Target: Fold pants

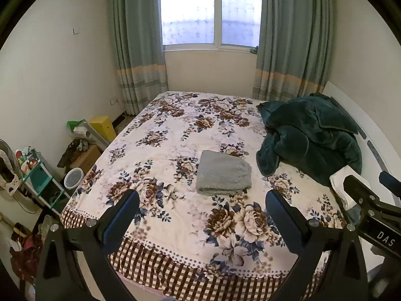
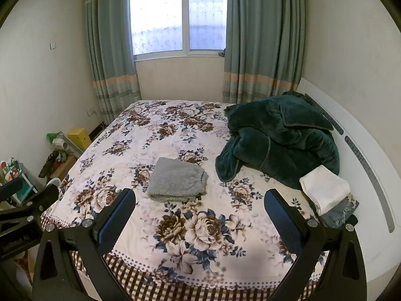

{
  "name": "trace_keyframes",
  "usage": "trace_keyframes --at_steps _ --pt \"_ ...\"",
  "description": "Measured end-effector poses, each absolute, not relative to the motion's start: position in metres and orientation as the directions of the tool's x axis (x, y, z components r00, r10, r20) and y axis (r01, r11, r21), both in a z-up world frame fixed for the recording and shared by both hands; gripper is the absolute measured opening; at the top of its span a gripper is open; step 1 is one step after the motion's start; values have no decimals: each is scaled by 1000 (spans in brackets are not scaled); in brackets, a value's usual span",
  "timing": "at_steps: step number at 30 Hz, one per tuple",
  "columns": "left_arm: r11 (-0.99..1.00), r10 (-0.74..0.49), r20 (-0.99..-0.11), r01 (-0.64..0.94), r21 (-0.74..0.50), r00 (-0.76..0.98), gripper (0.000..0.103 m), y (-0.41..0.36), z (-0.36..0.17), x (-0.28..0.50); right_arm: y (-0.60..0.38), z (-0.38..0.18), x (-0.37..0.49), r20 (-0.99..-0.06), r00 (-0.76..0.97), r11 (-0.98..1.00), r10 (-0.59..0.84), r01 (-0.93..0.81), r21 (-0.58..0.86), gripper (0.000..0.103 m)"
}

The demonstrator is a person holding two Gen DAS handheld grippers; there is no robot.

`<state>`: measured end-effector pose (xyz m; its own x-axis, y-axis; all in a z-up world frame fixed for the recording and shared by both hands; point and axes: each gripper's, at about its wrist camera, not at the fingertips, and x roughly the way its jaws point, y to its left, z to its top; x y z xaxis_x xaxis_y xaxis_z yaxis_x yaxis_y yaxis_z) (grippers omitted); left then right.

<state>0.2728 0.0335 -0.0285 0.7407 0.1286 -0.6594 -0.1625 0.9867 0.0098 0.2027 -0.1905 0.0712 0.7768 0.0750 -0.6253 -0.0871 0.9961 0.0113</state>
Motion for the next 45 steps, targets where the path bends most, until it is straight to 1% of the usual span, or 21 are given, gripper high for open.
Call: trace_keyframes --at_steps 45 --pt "986 139 -646 -167 17 750 103 37 -18 274 -192 70 212 -629 772 995 95 -101 27 103"
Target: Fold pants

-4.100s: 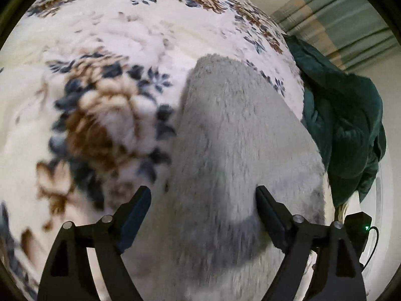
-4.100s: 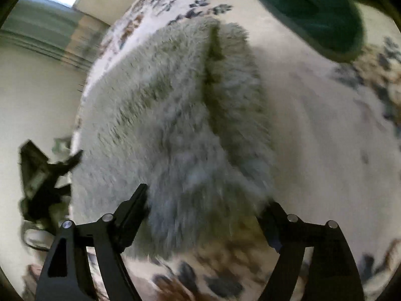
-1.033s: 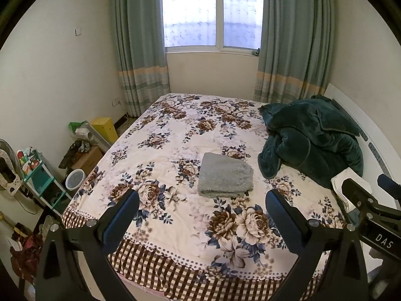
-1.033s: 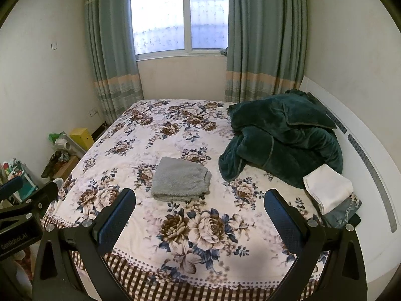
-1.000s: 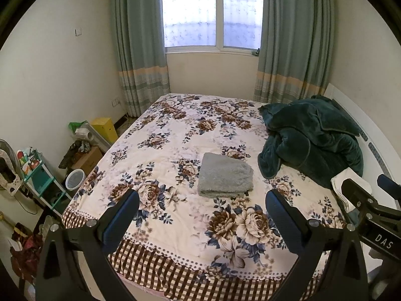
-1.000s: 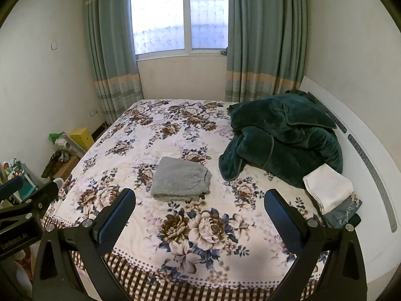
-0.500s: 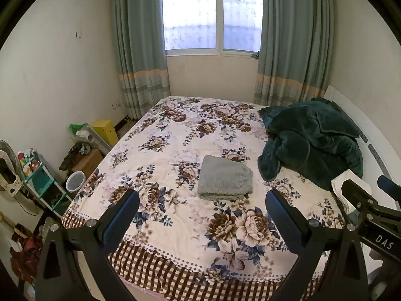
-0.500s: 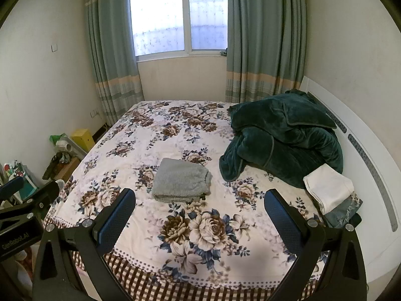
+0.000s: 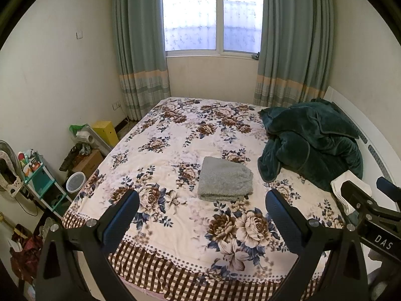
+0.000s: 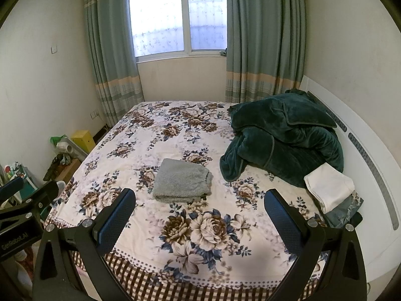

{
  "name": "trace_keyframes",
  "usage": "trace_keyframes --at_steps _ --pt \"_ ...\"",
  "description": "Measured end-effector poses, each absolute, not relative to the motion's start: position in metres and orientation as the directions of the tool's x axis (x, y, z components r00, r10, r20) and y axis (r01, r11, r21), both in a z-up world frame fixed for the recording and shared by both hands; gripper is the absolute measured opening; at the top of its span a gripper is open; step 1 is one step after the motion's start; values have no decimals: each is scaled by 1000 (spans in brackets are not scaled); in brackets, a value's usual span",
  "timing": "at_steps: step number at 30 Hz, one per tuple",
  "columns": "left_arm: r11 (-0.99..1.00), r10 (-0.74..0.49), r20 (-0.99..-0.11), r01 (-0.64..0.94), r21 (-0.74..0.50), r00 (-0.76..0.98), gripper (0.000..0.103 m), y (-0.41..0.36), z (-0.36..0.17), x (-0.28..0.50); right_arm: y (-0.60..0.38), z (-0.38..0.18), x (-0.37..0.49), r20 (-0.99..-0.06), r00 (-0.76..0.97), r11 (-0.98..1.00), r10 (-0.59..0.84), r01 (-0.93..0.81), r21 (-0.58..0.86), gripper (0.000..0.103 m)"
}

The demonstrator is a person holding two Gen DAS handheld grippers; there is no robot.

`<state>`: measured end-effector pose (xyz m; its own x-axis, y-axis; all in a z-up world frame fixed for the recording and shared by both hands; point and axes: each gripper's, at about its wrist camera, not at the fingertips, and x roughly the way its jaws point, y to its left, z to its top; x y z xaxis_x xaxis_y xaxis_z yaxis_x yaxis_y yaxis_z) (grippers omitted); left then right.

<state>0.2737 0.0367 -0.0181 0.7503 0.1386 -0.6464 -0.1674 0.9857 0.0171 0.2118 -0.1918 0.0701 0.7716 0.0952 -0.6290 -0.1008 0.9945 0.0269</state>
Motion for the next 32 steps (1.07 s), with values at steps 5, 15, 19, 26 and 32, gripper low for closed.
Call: trace_keyframes --at_steps 5,15,19,26,32 --pt "986 137 -647 -168 13 750 103 36 -16 275 -192 70 212 -629 772 995 94 -100 26 103" --pt "985 139 -651 -171 14 746 103 36 -11 275 -187 71 210 -632 769 995 93 -97 29 103" --pt "985 139 -650 -172 13 747 103 36 -10 275 -188 70 210 -631 770 995 91 -94 28 103" --pt "985 140 -651 -172 13 746 103 36 -12 274 -185 70 208 -630 771 995 90 -92 30 103" --pt "985 139 -648 -173 11 749 103 35 -11 273 -185 70 208 -631 771 995 90 -91 32 103"
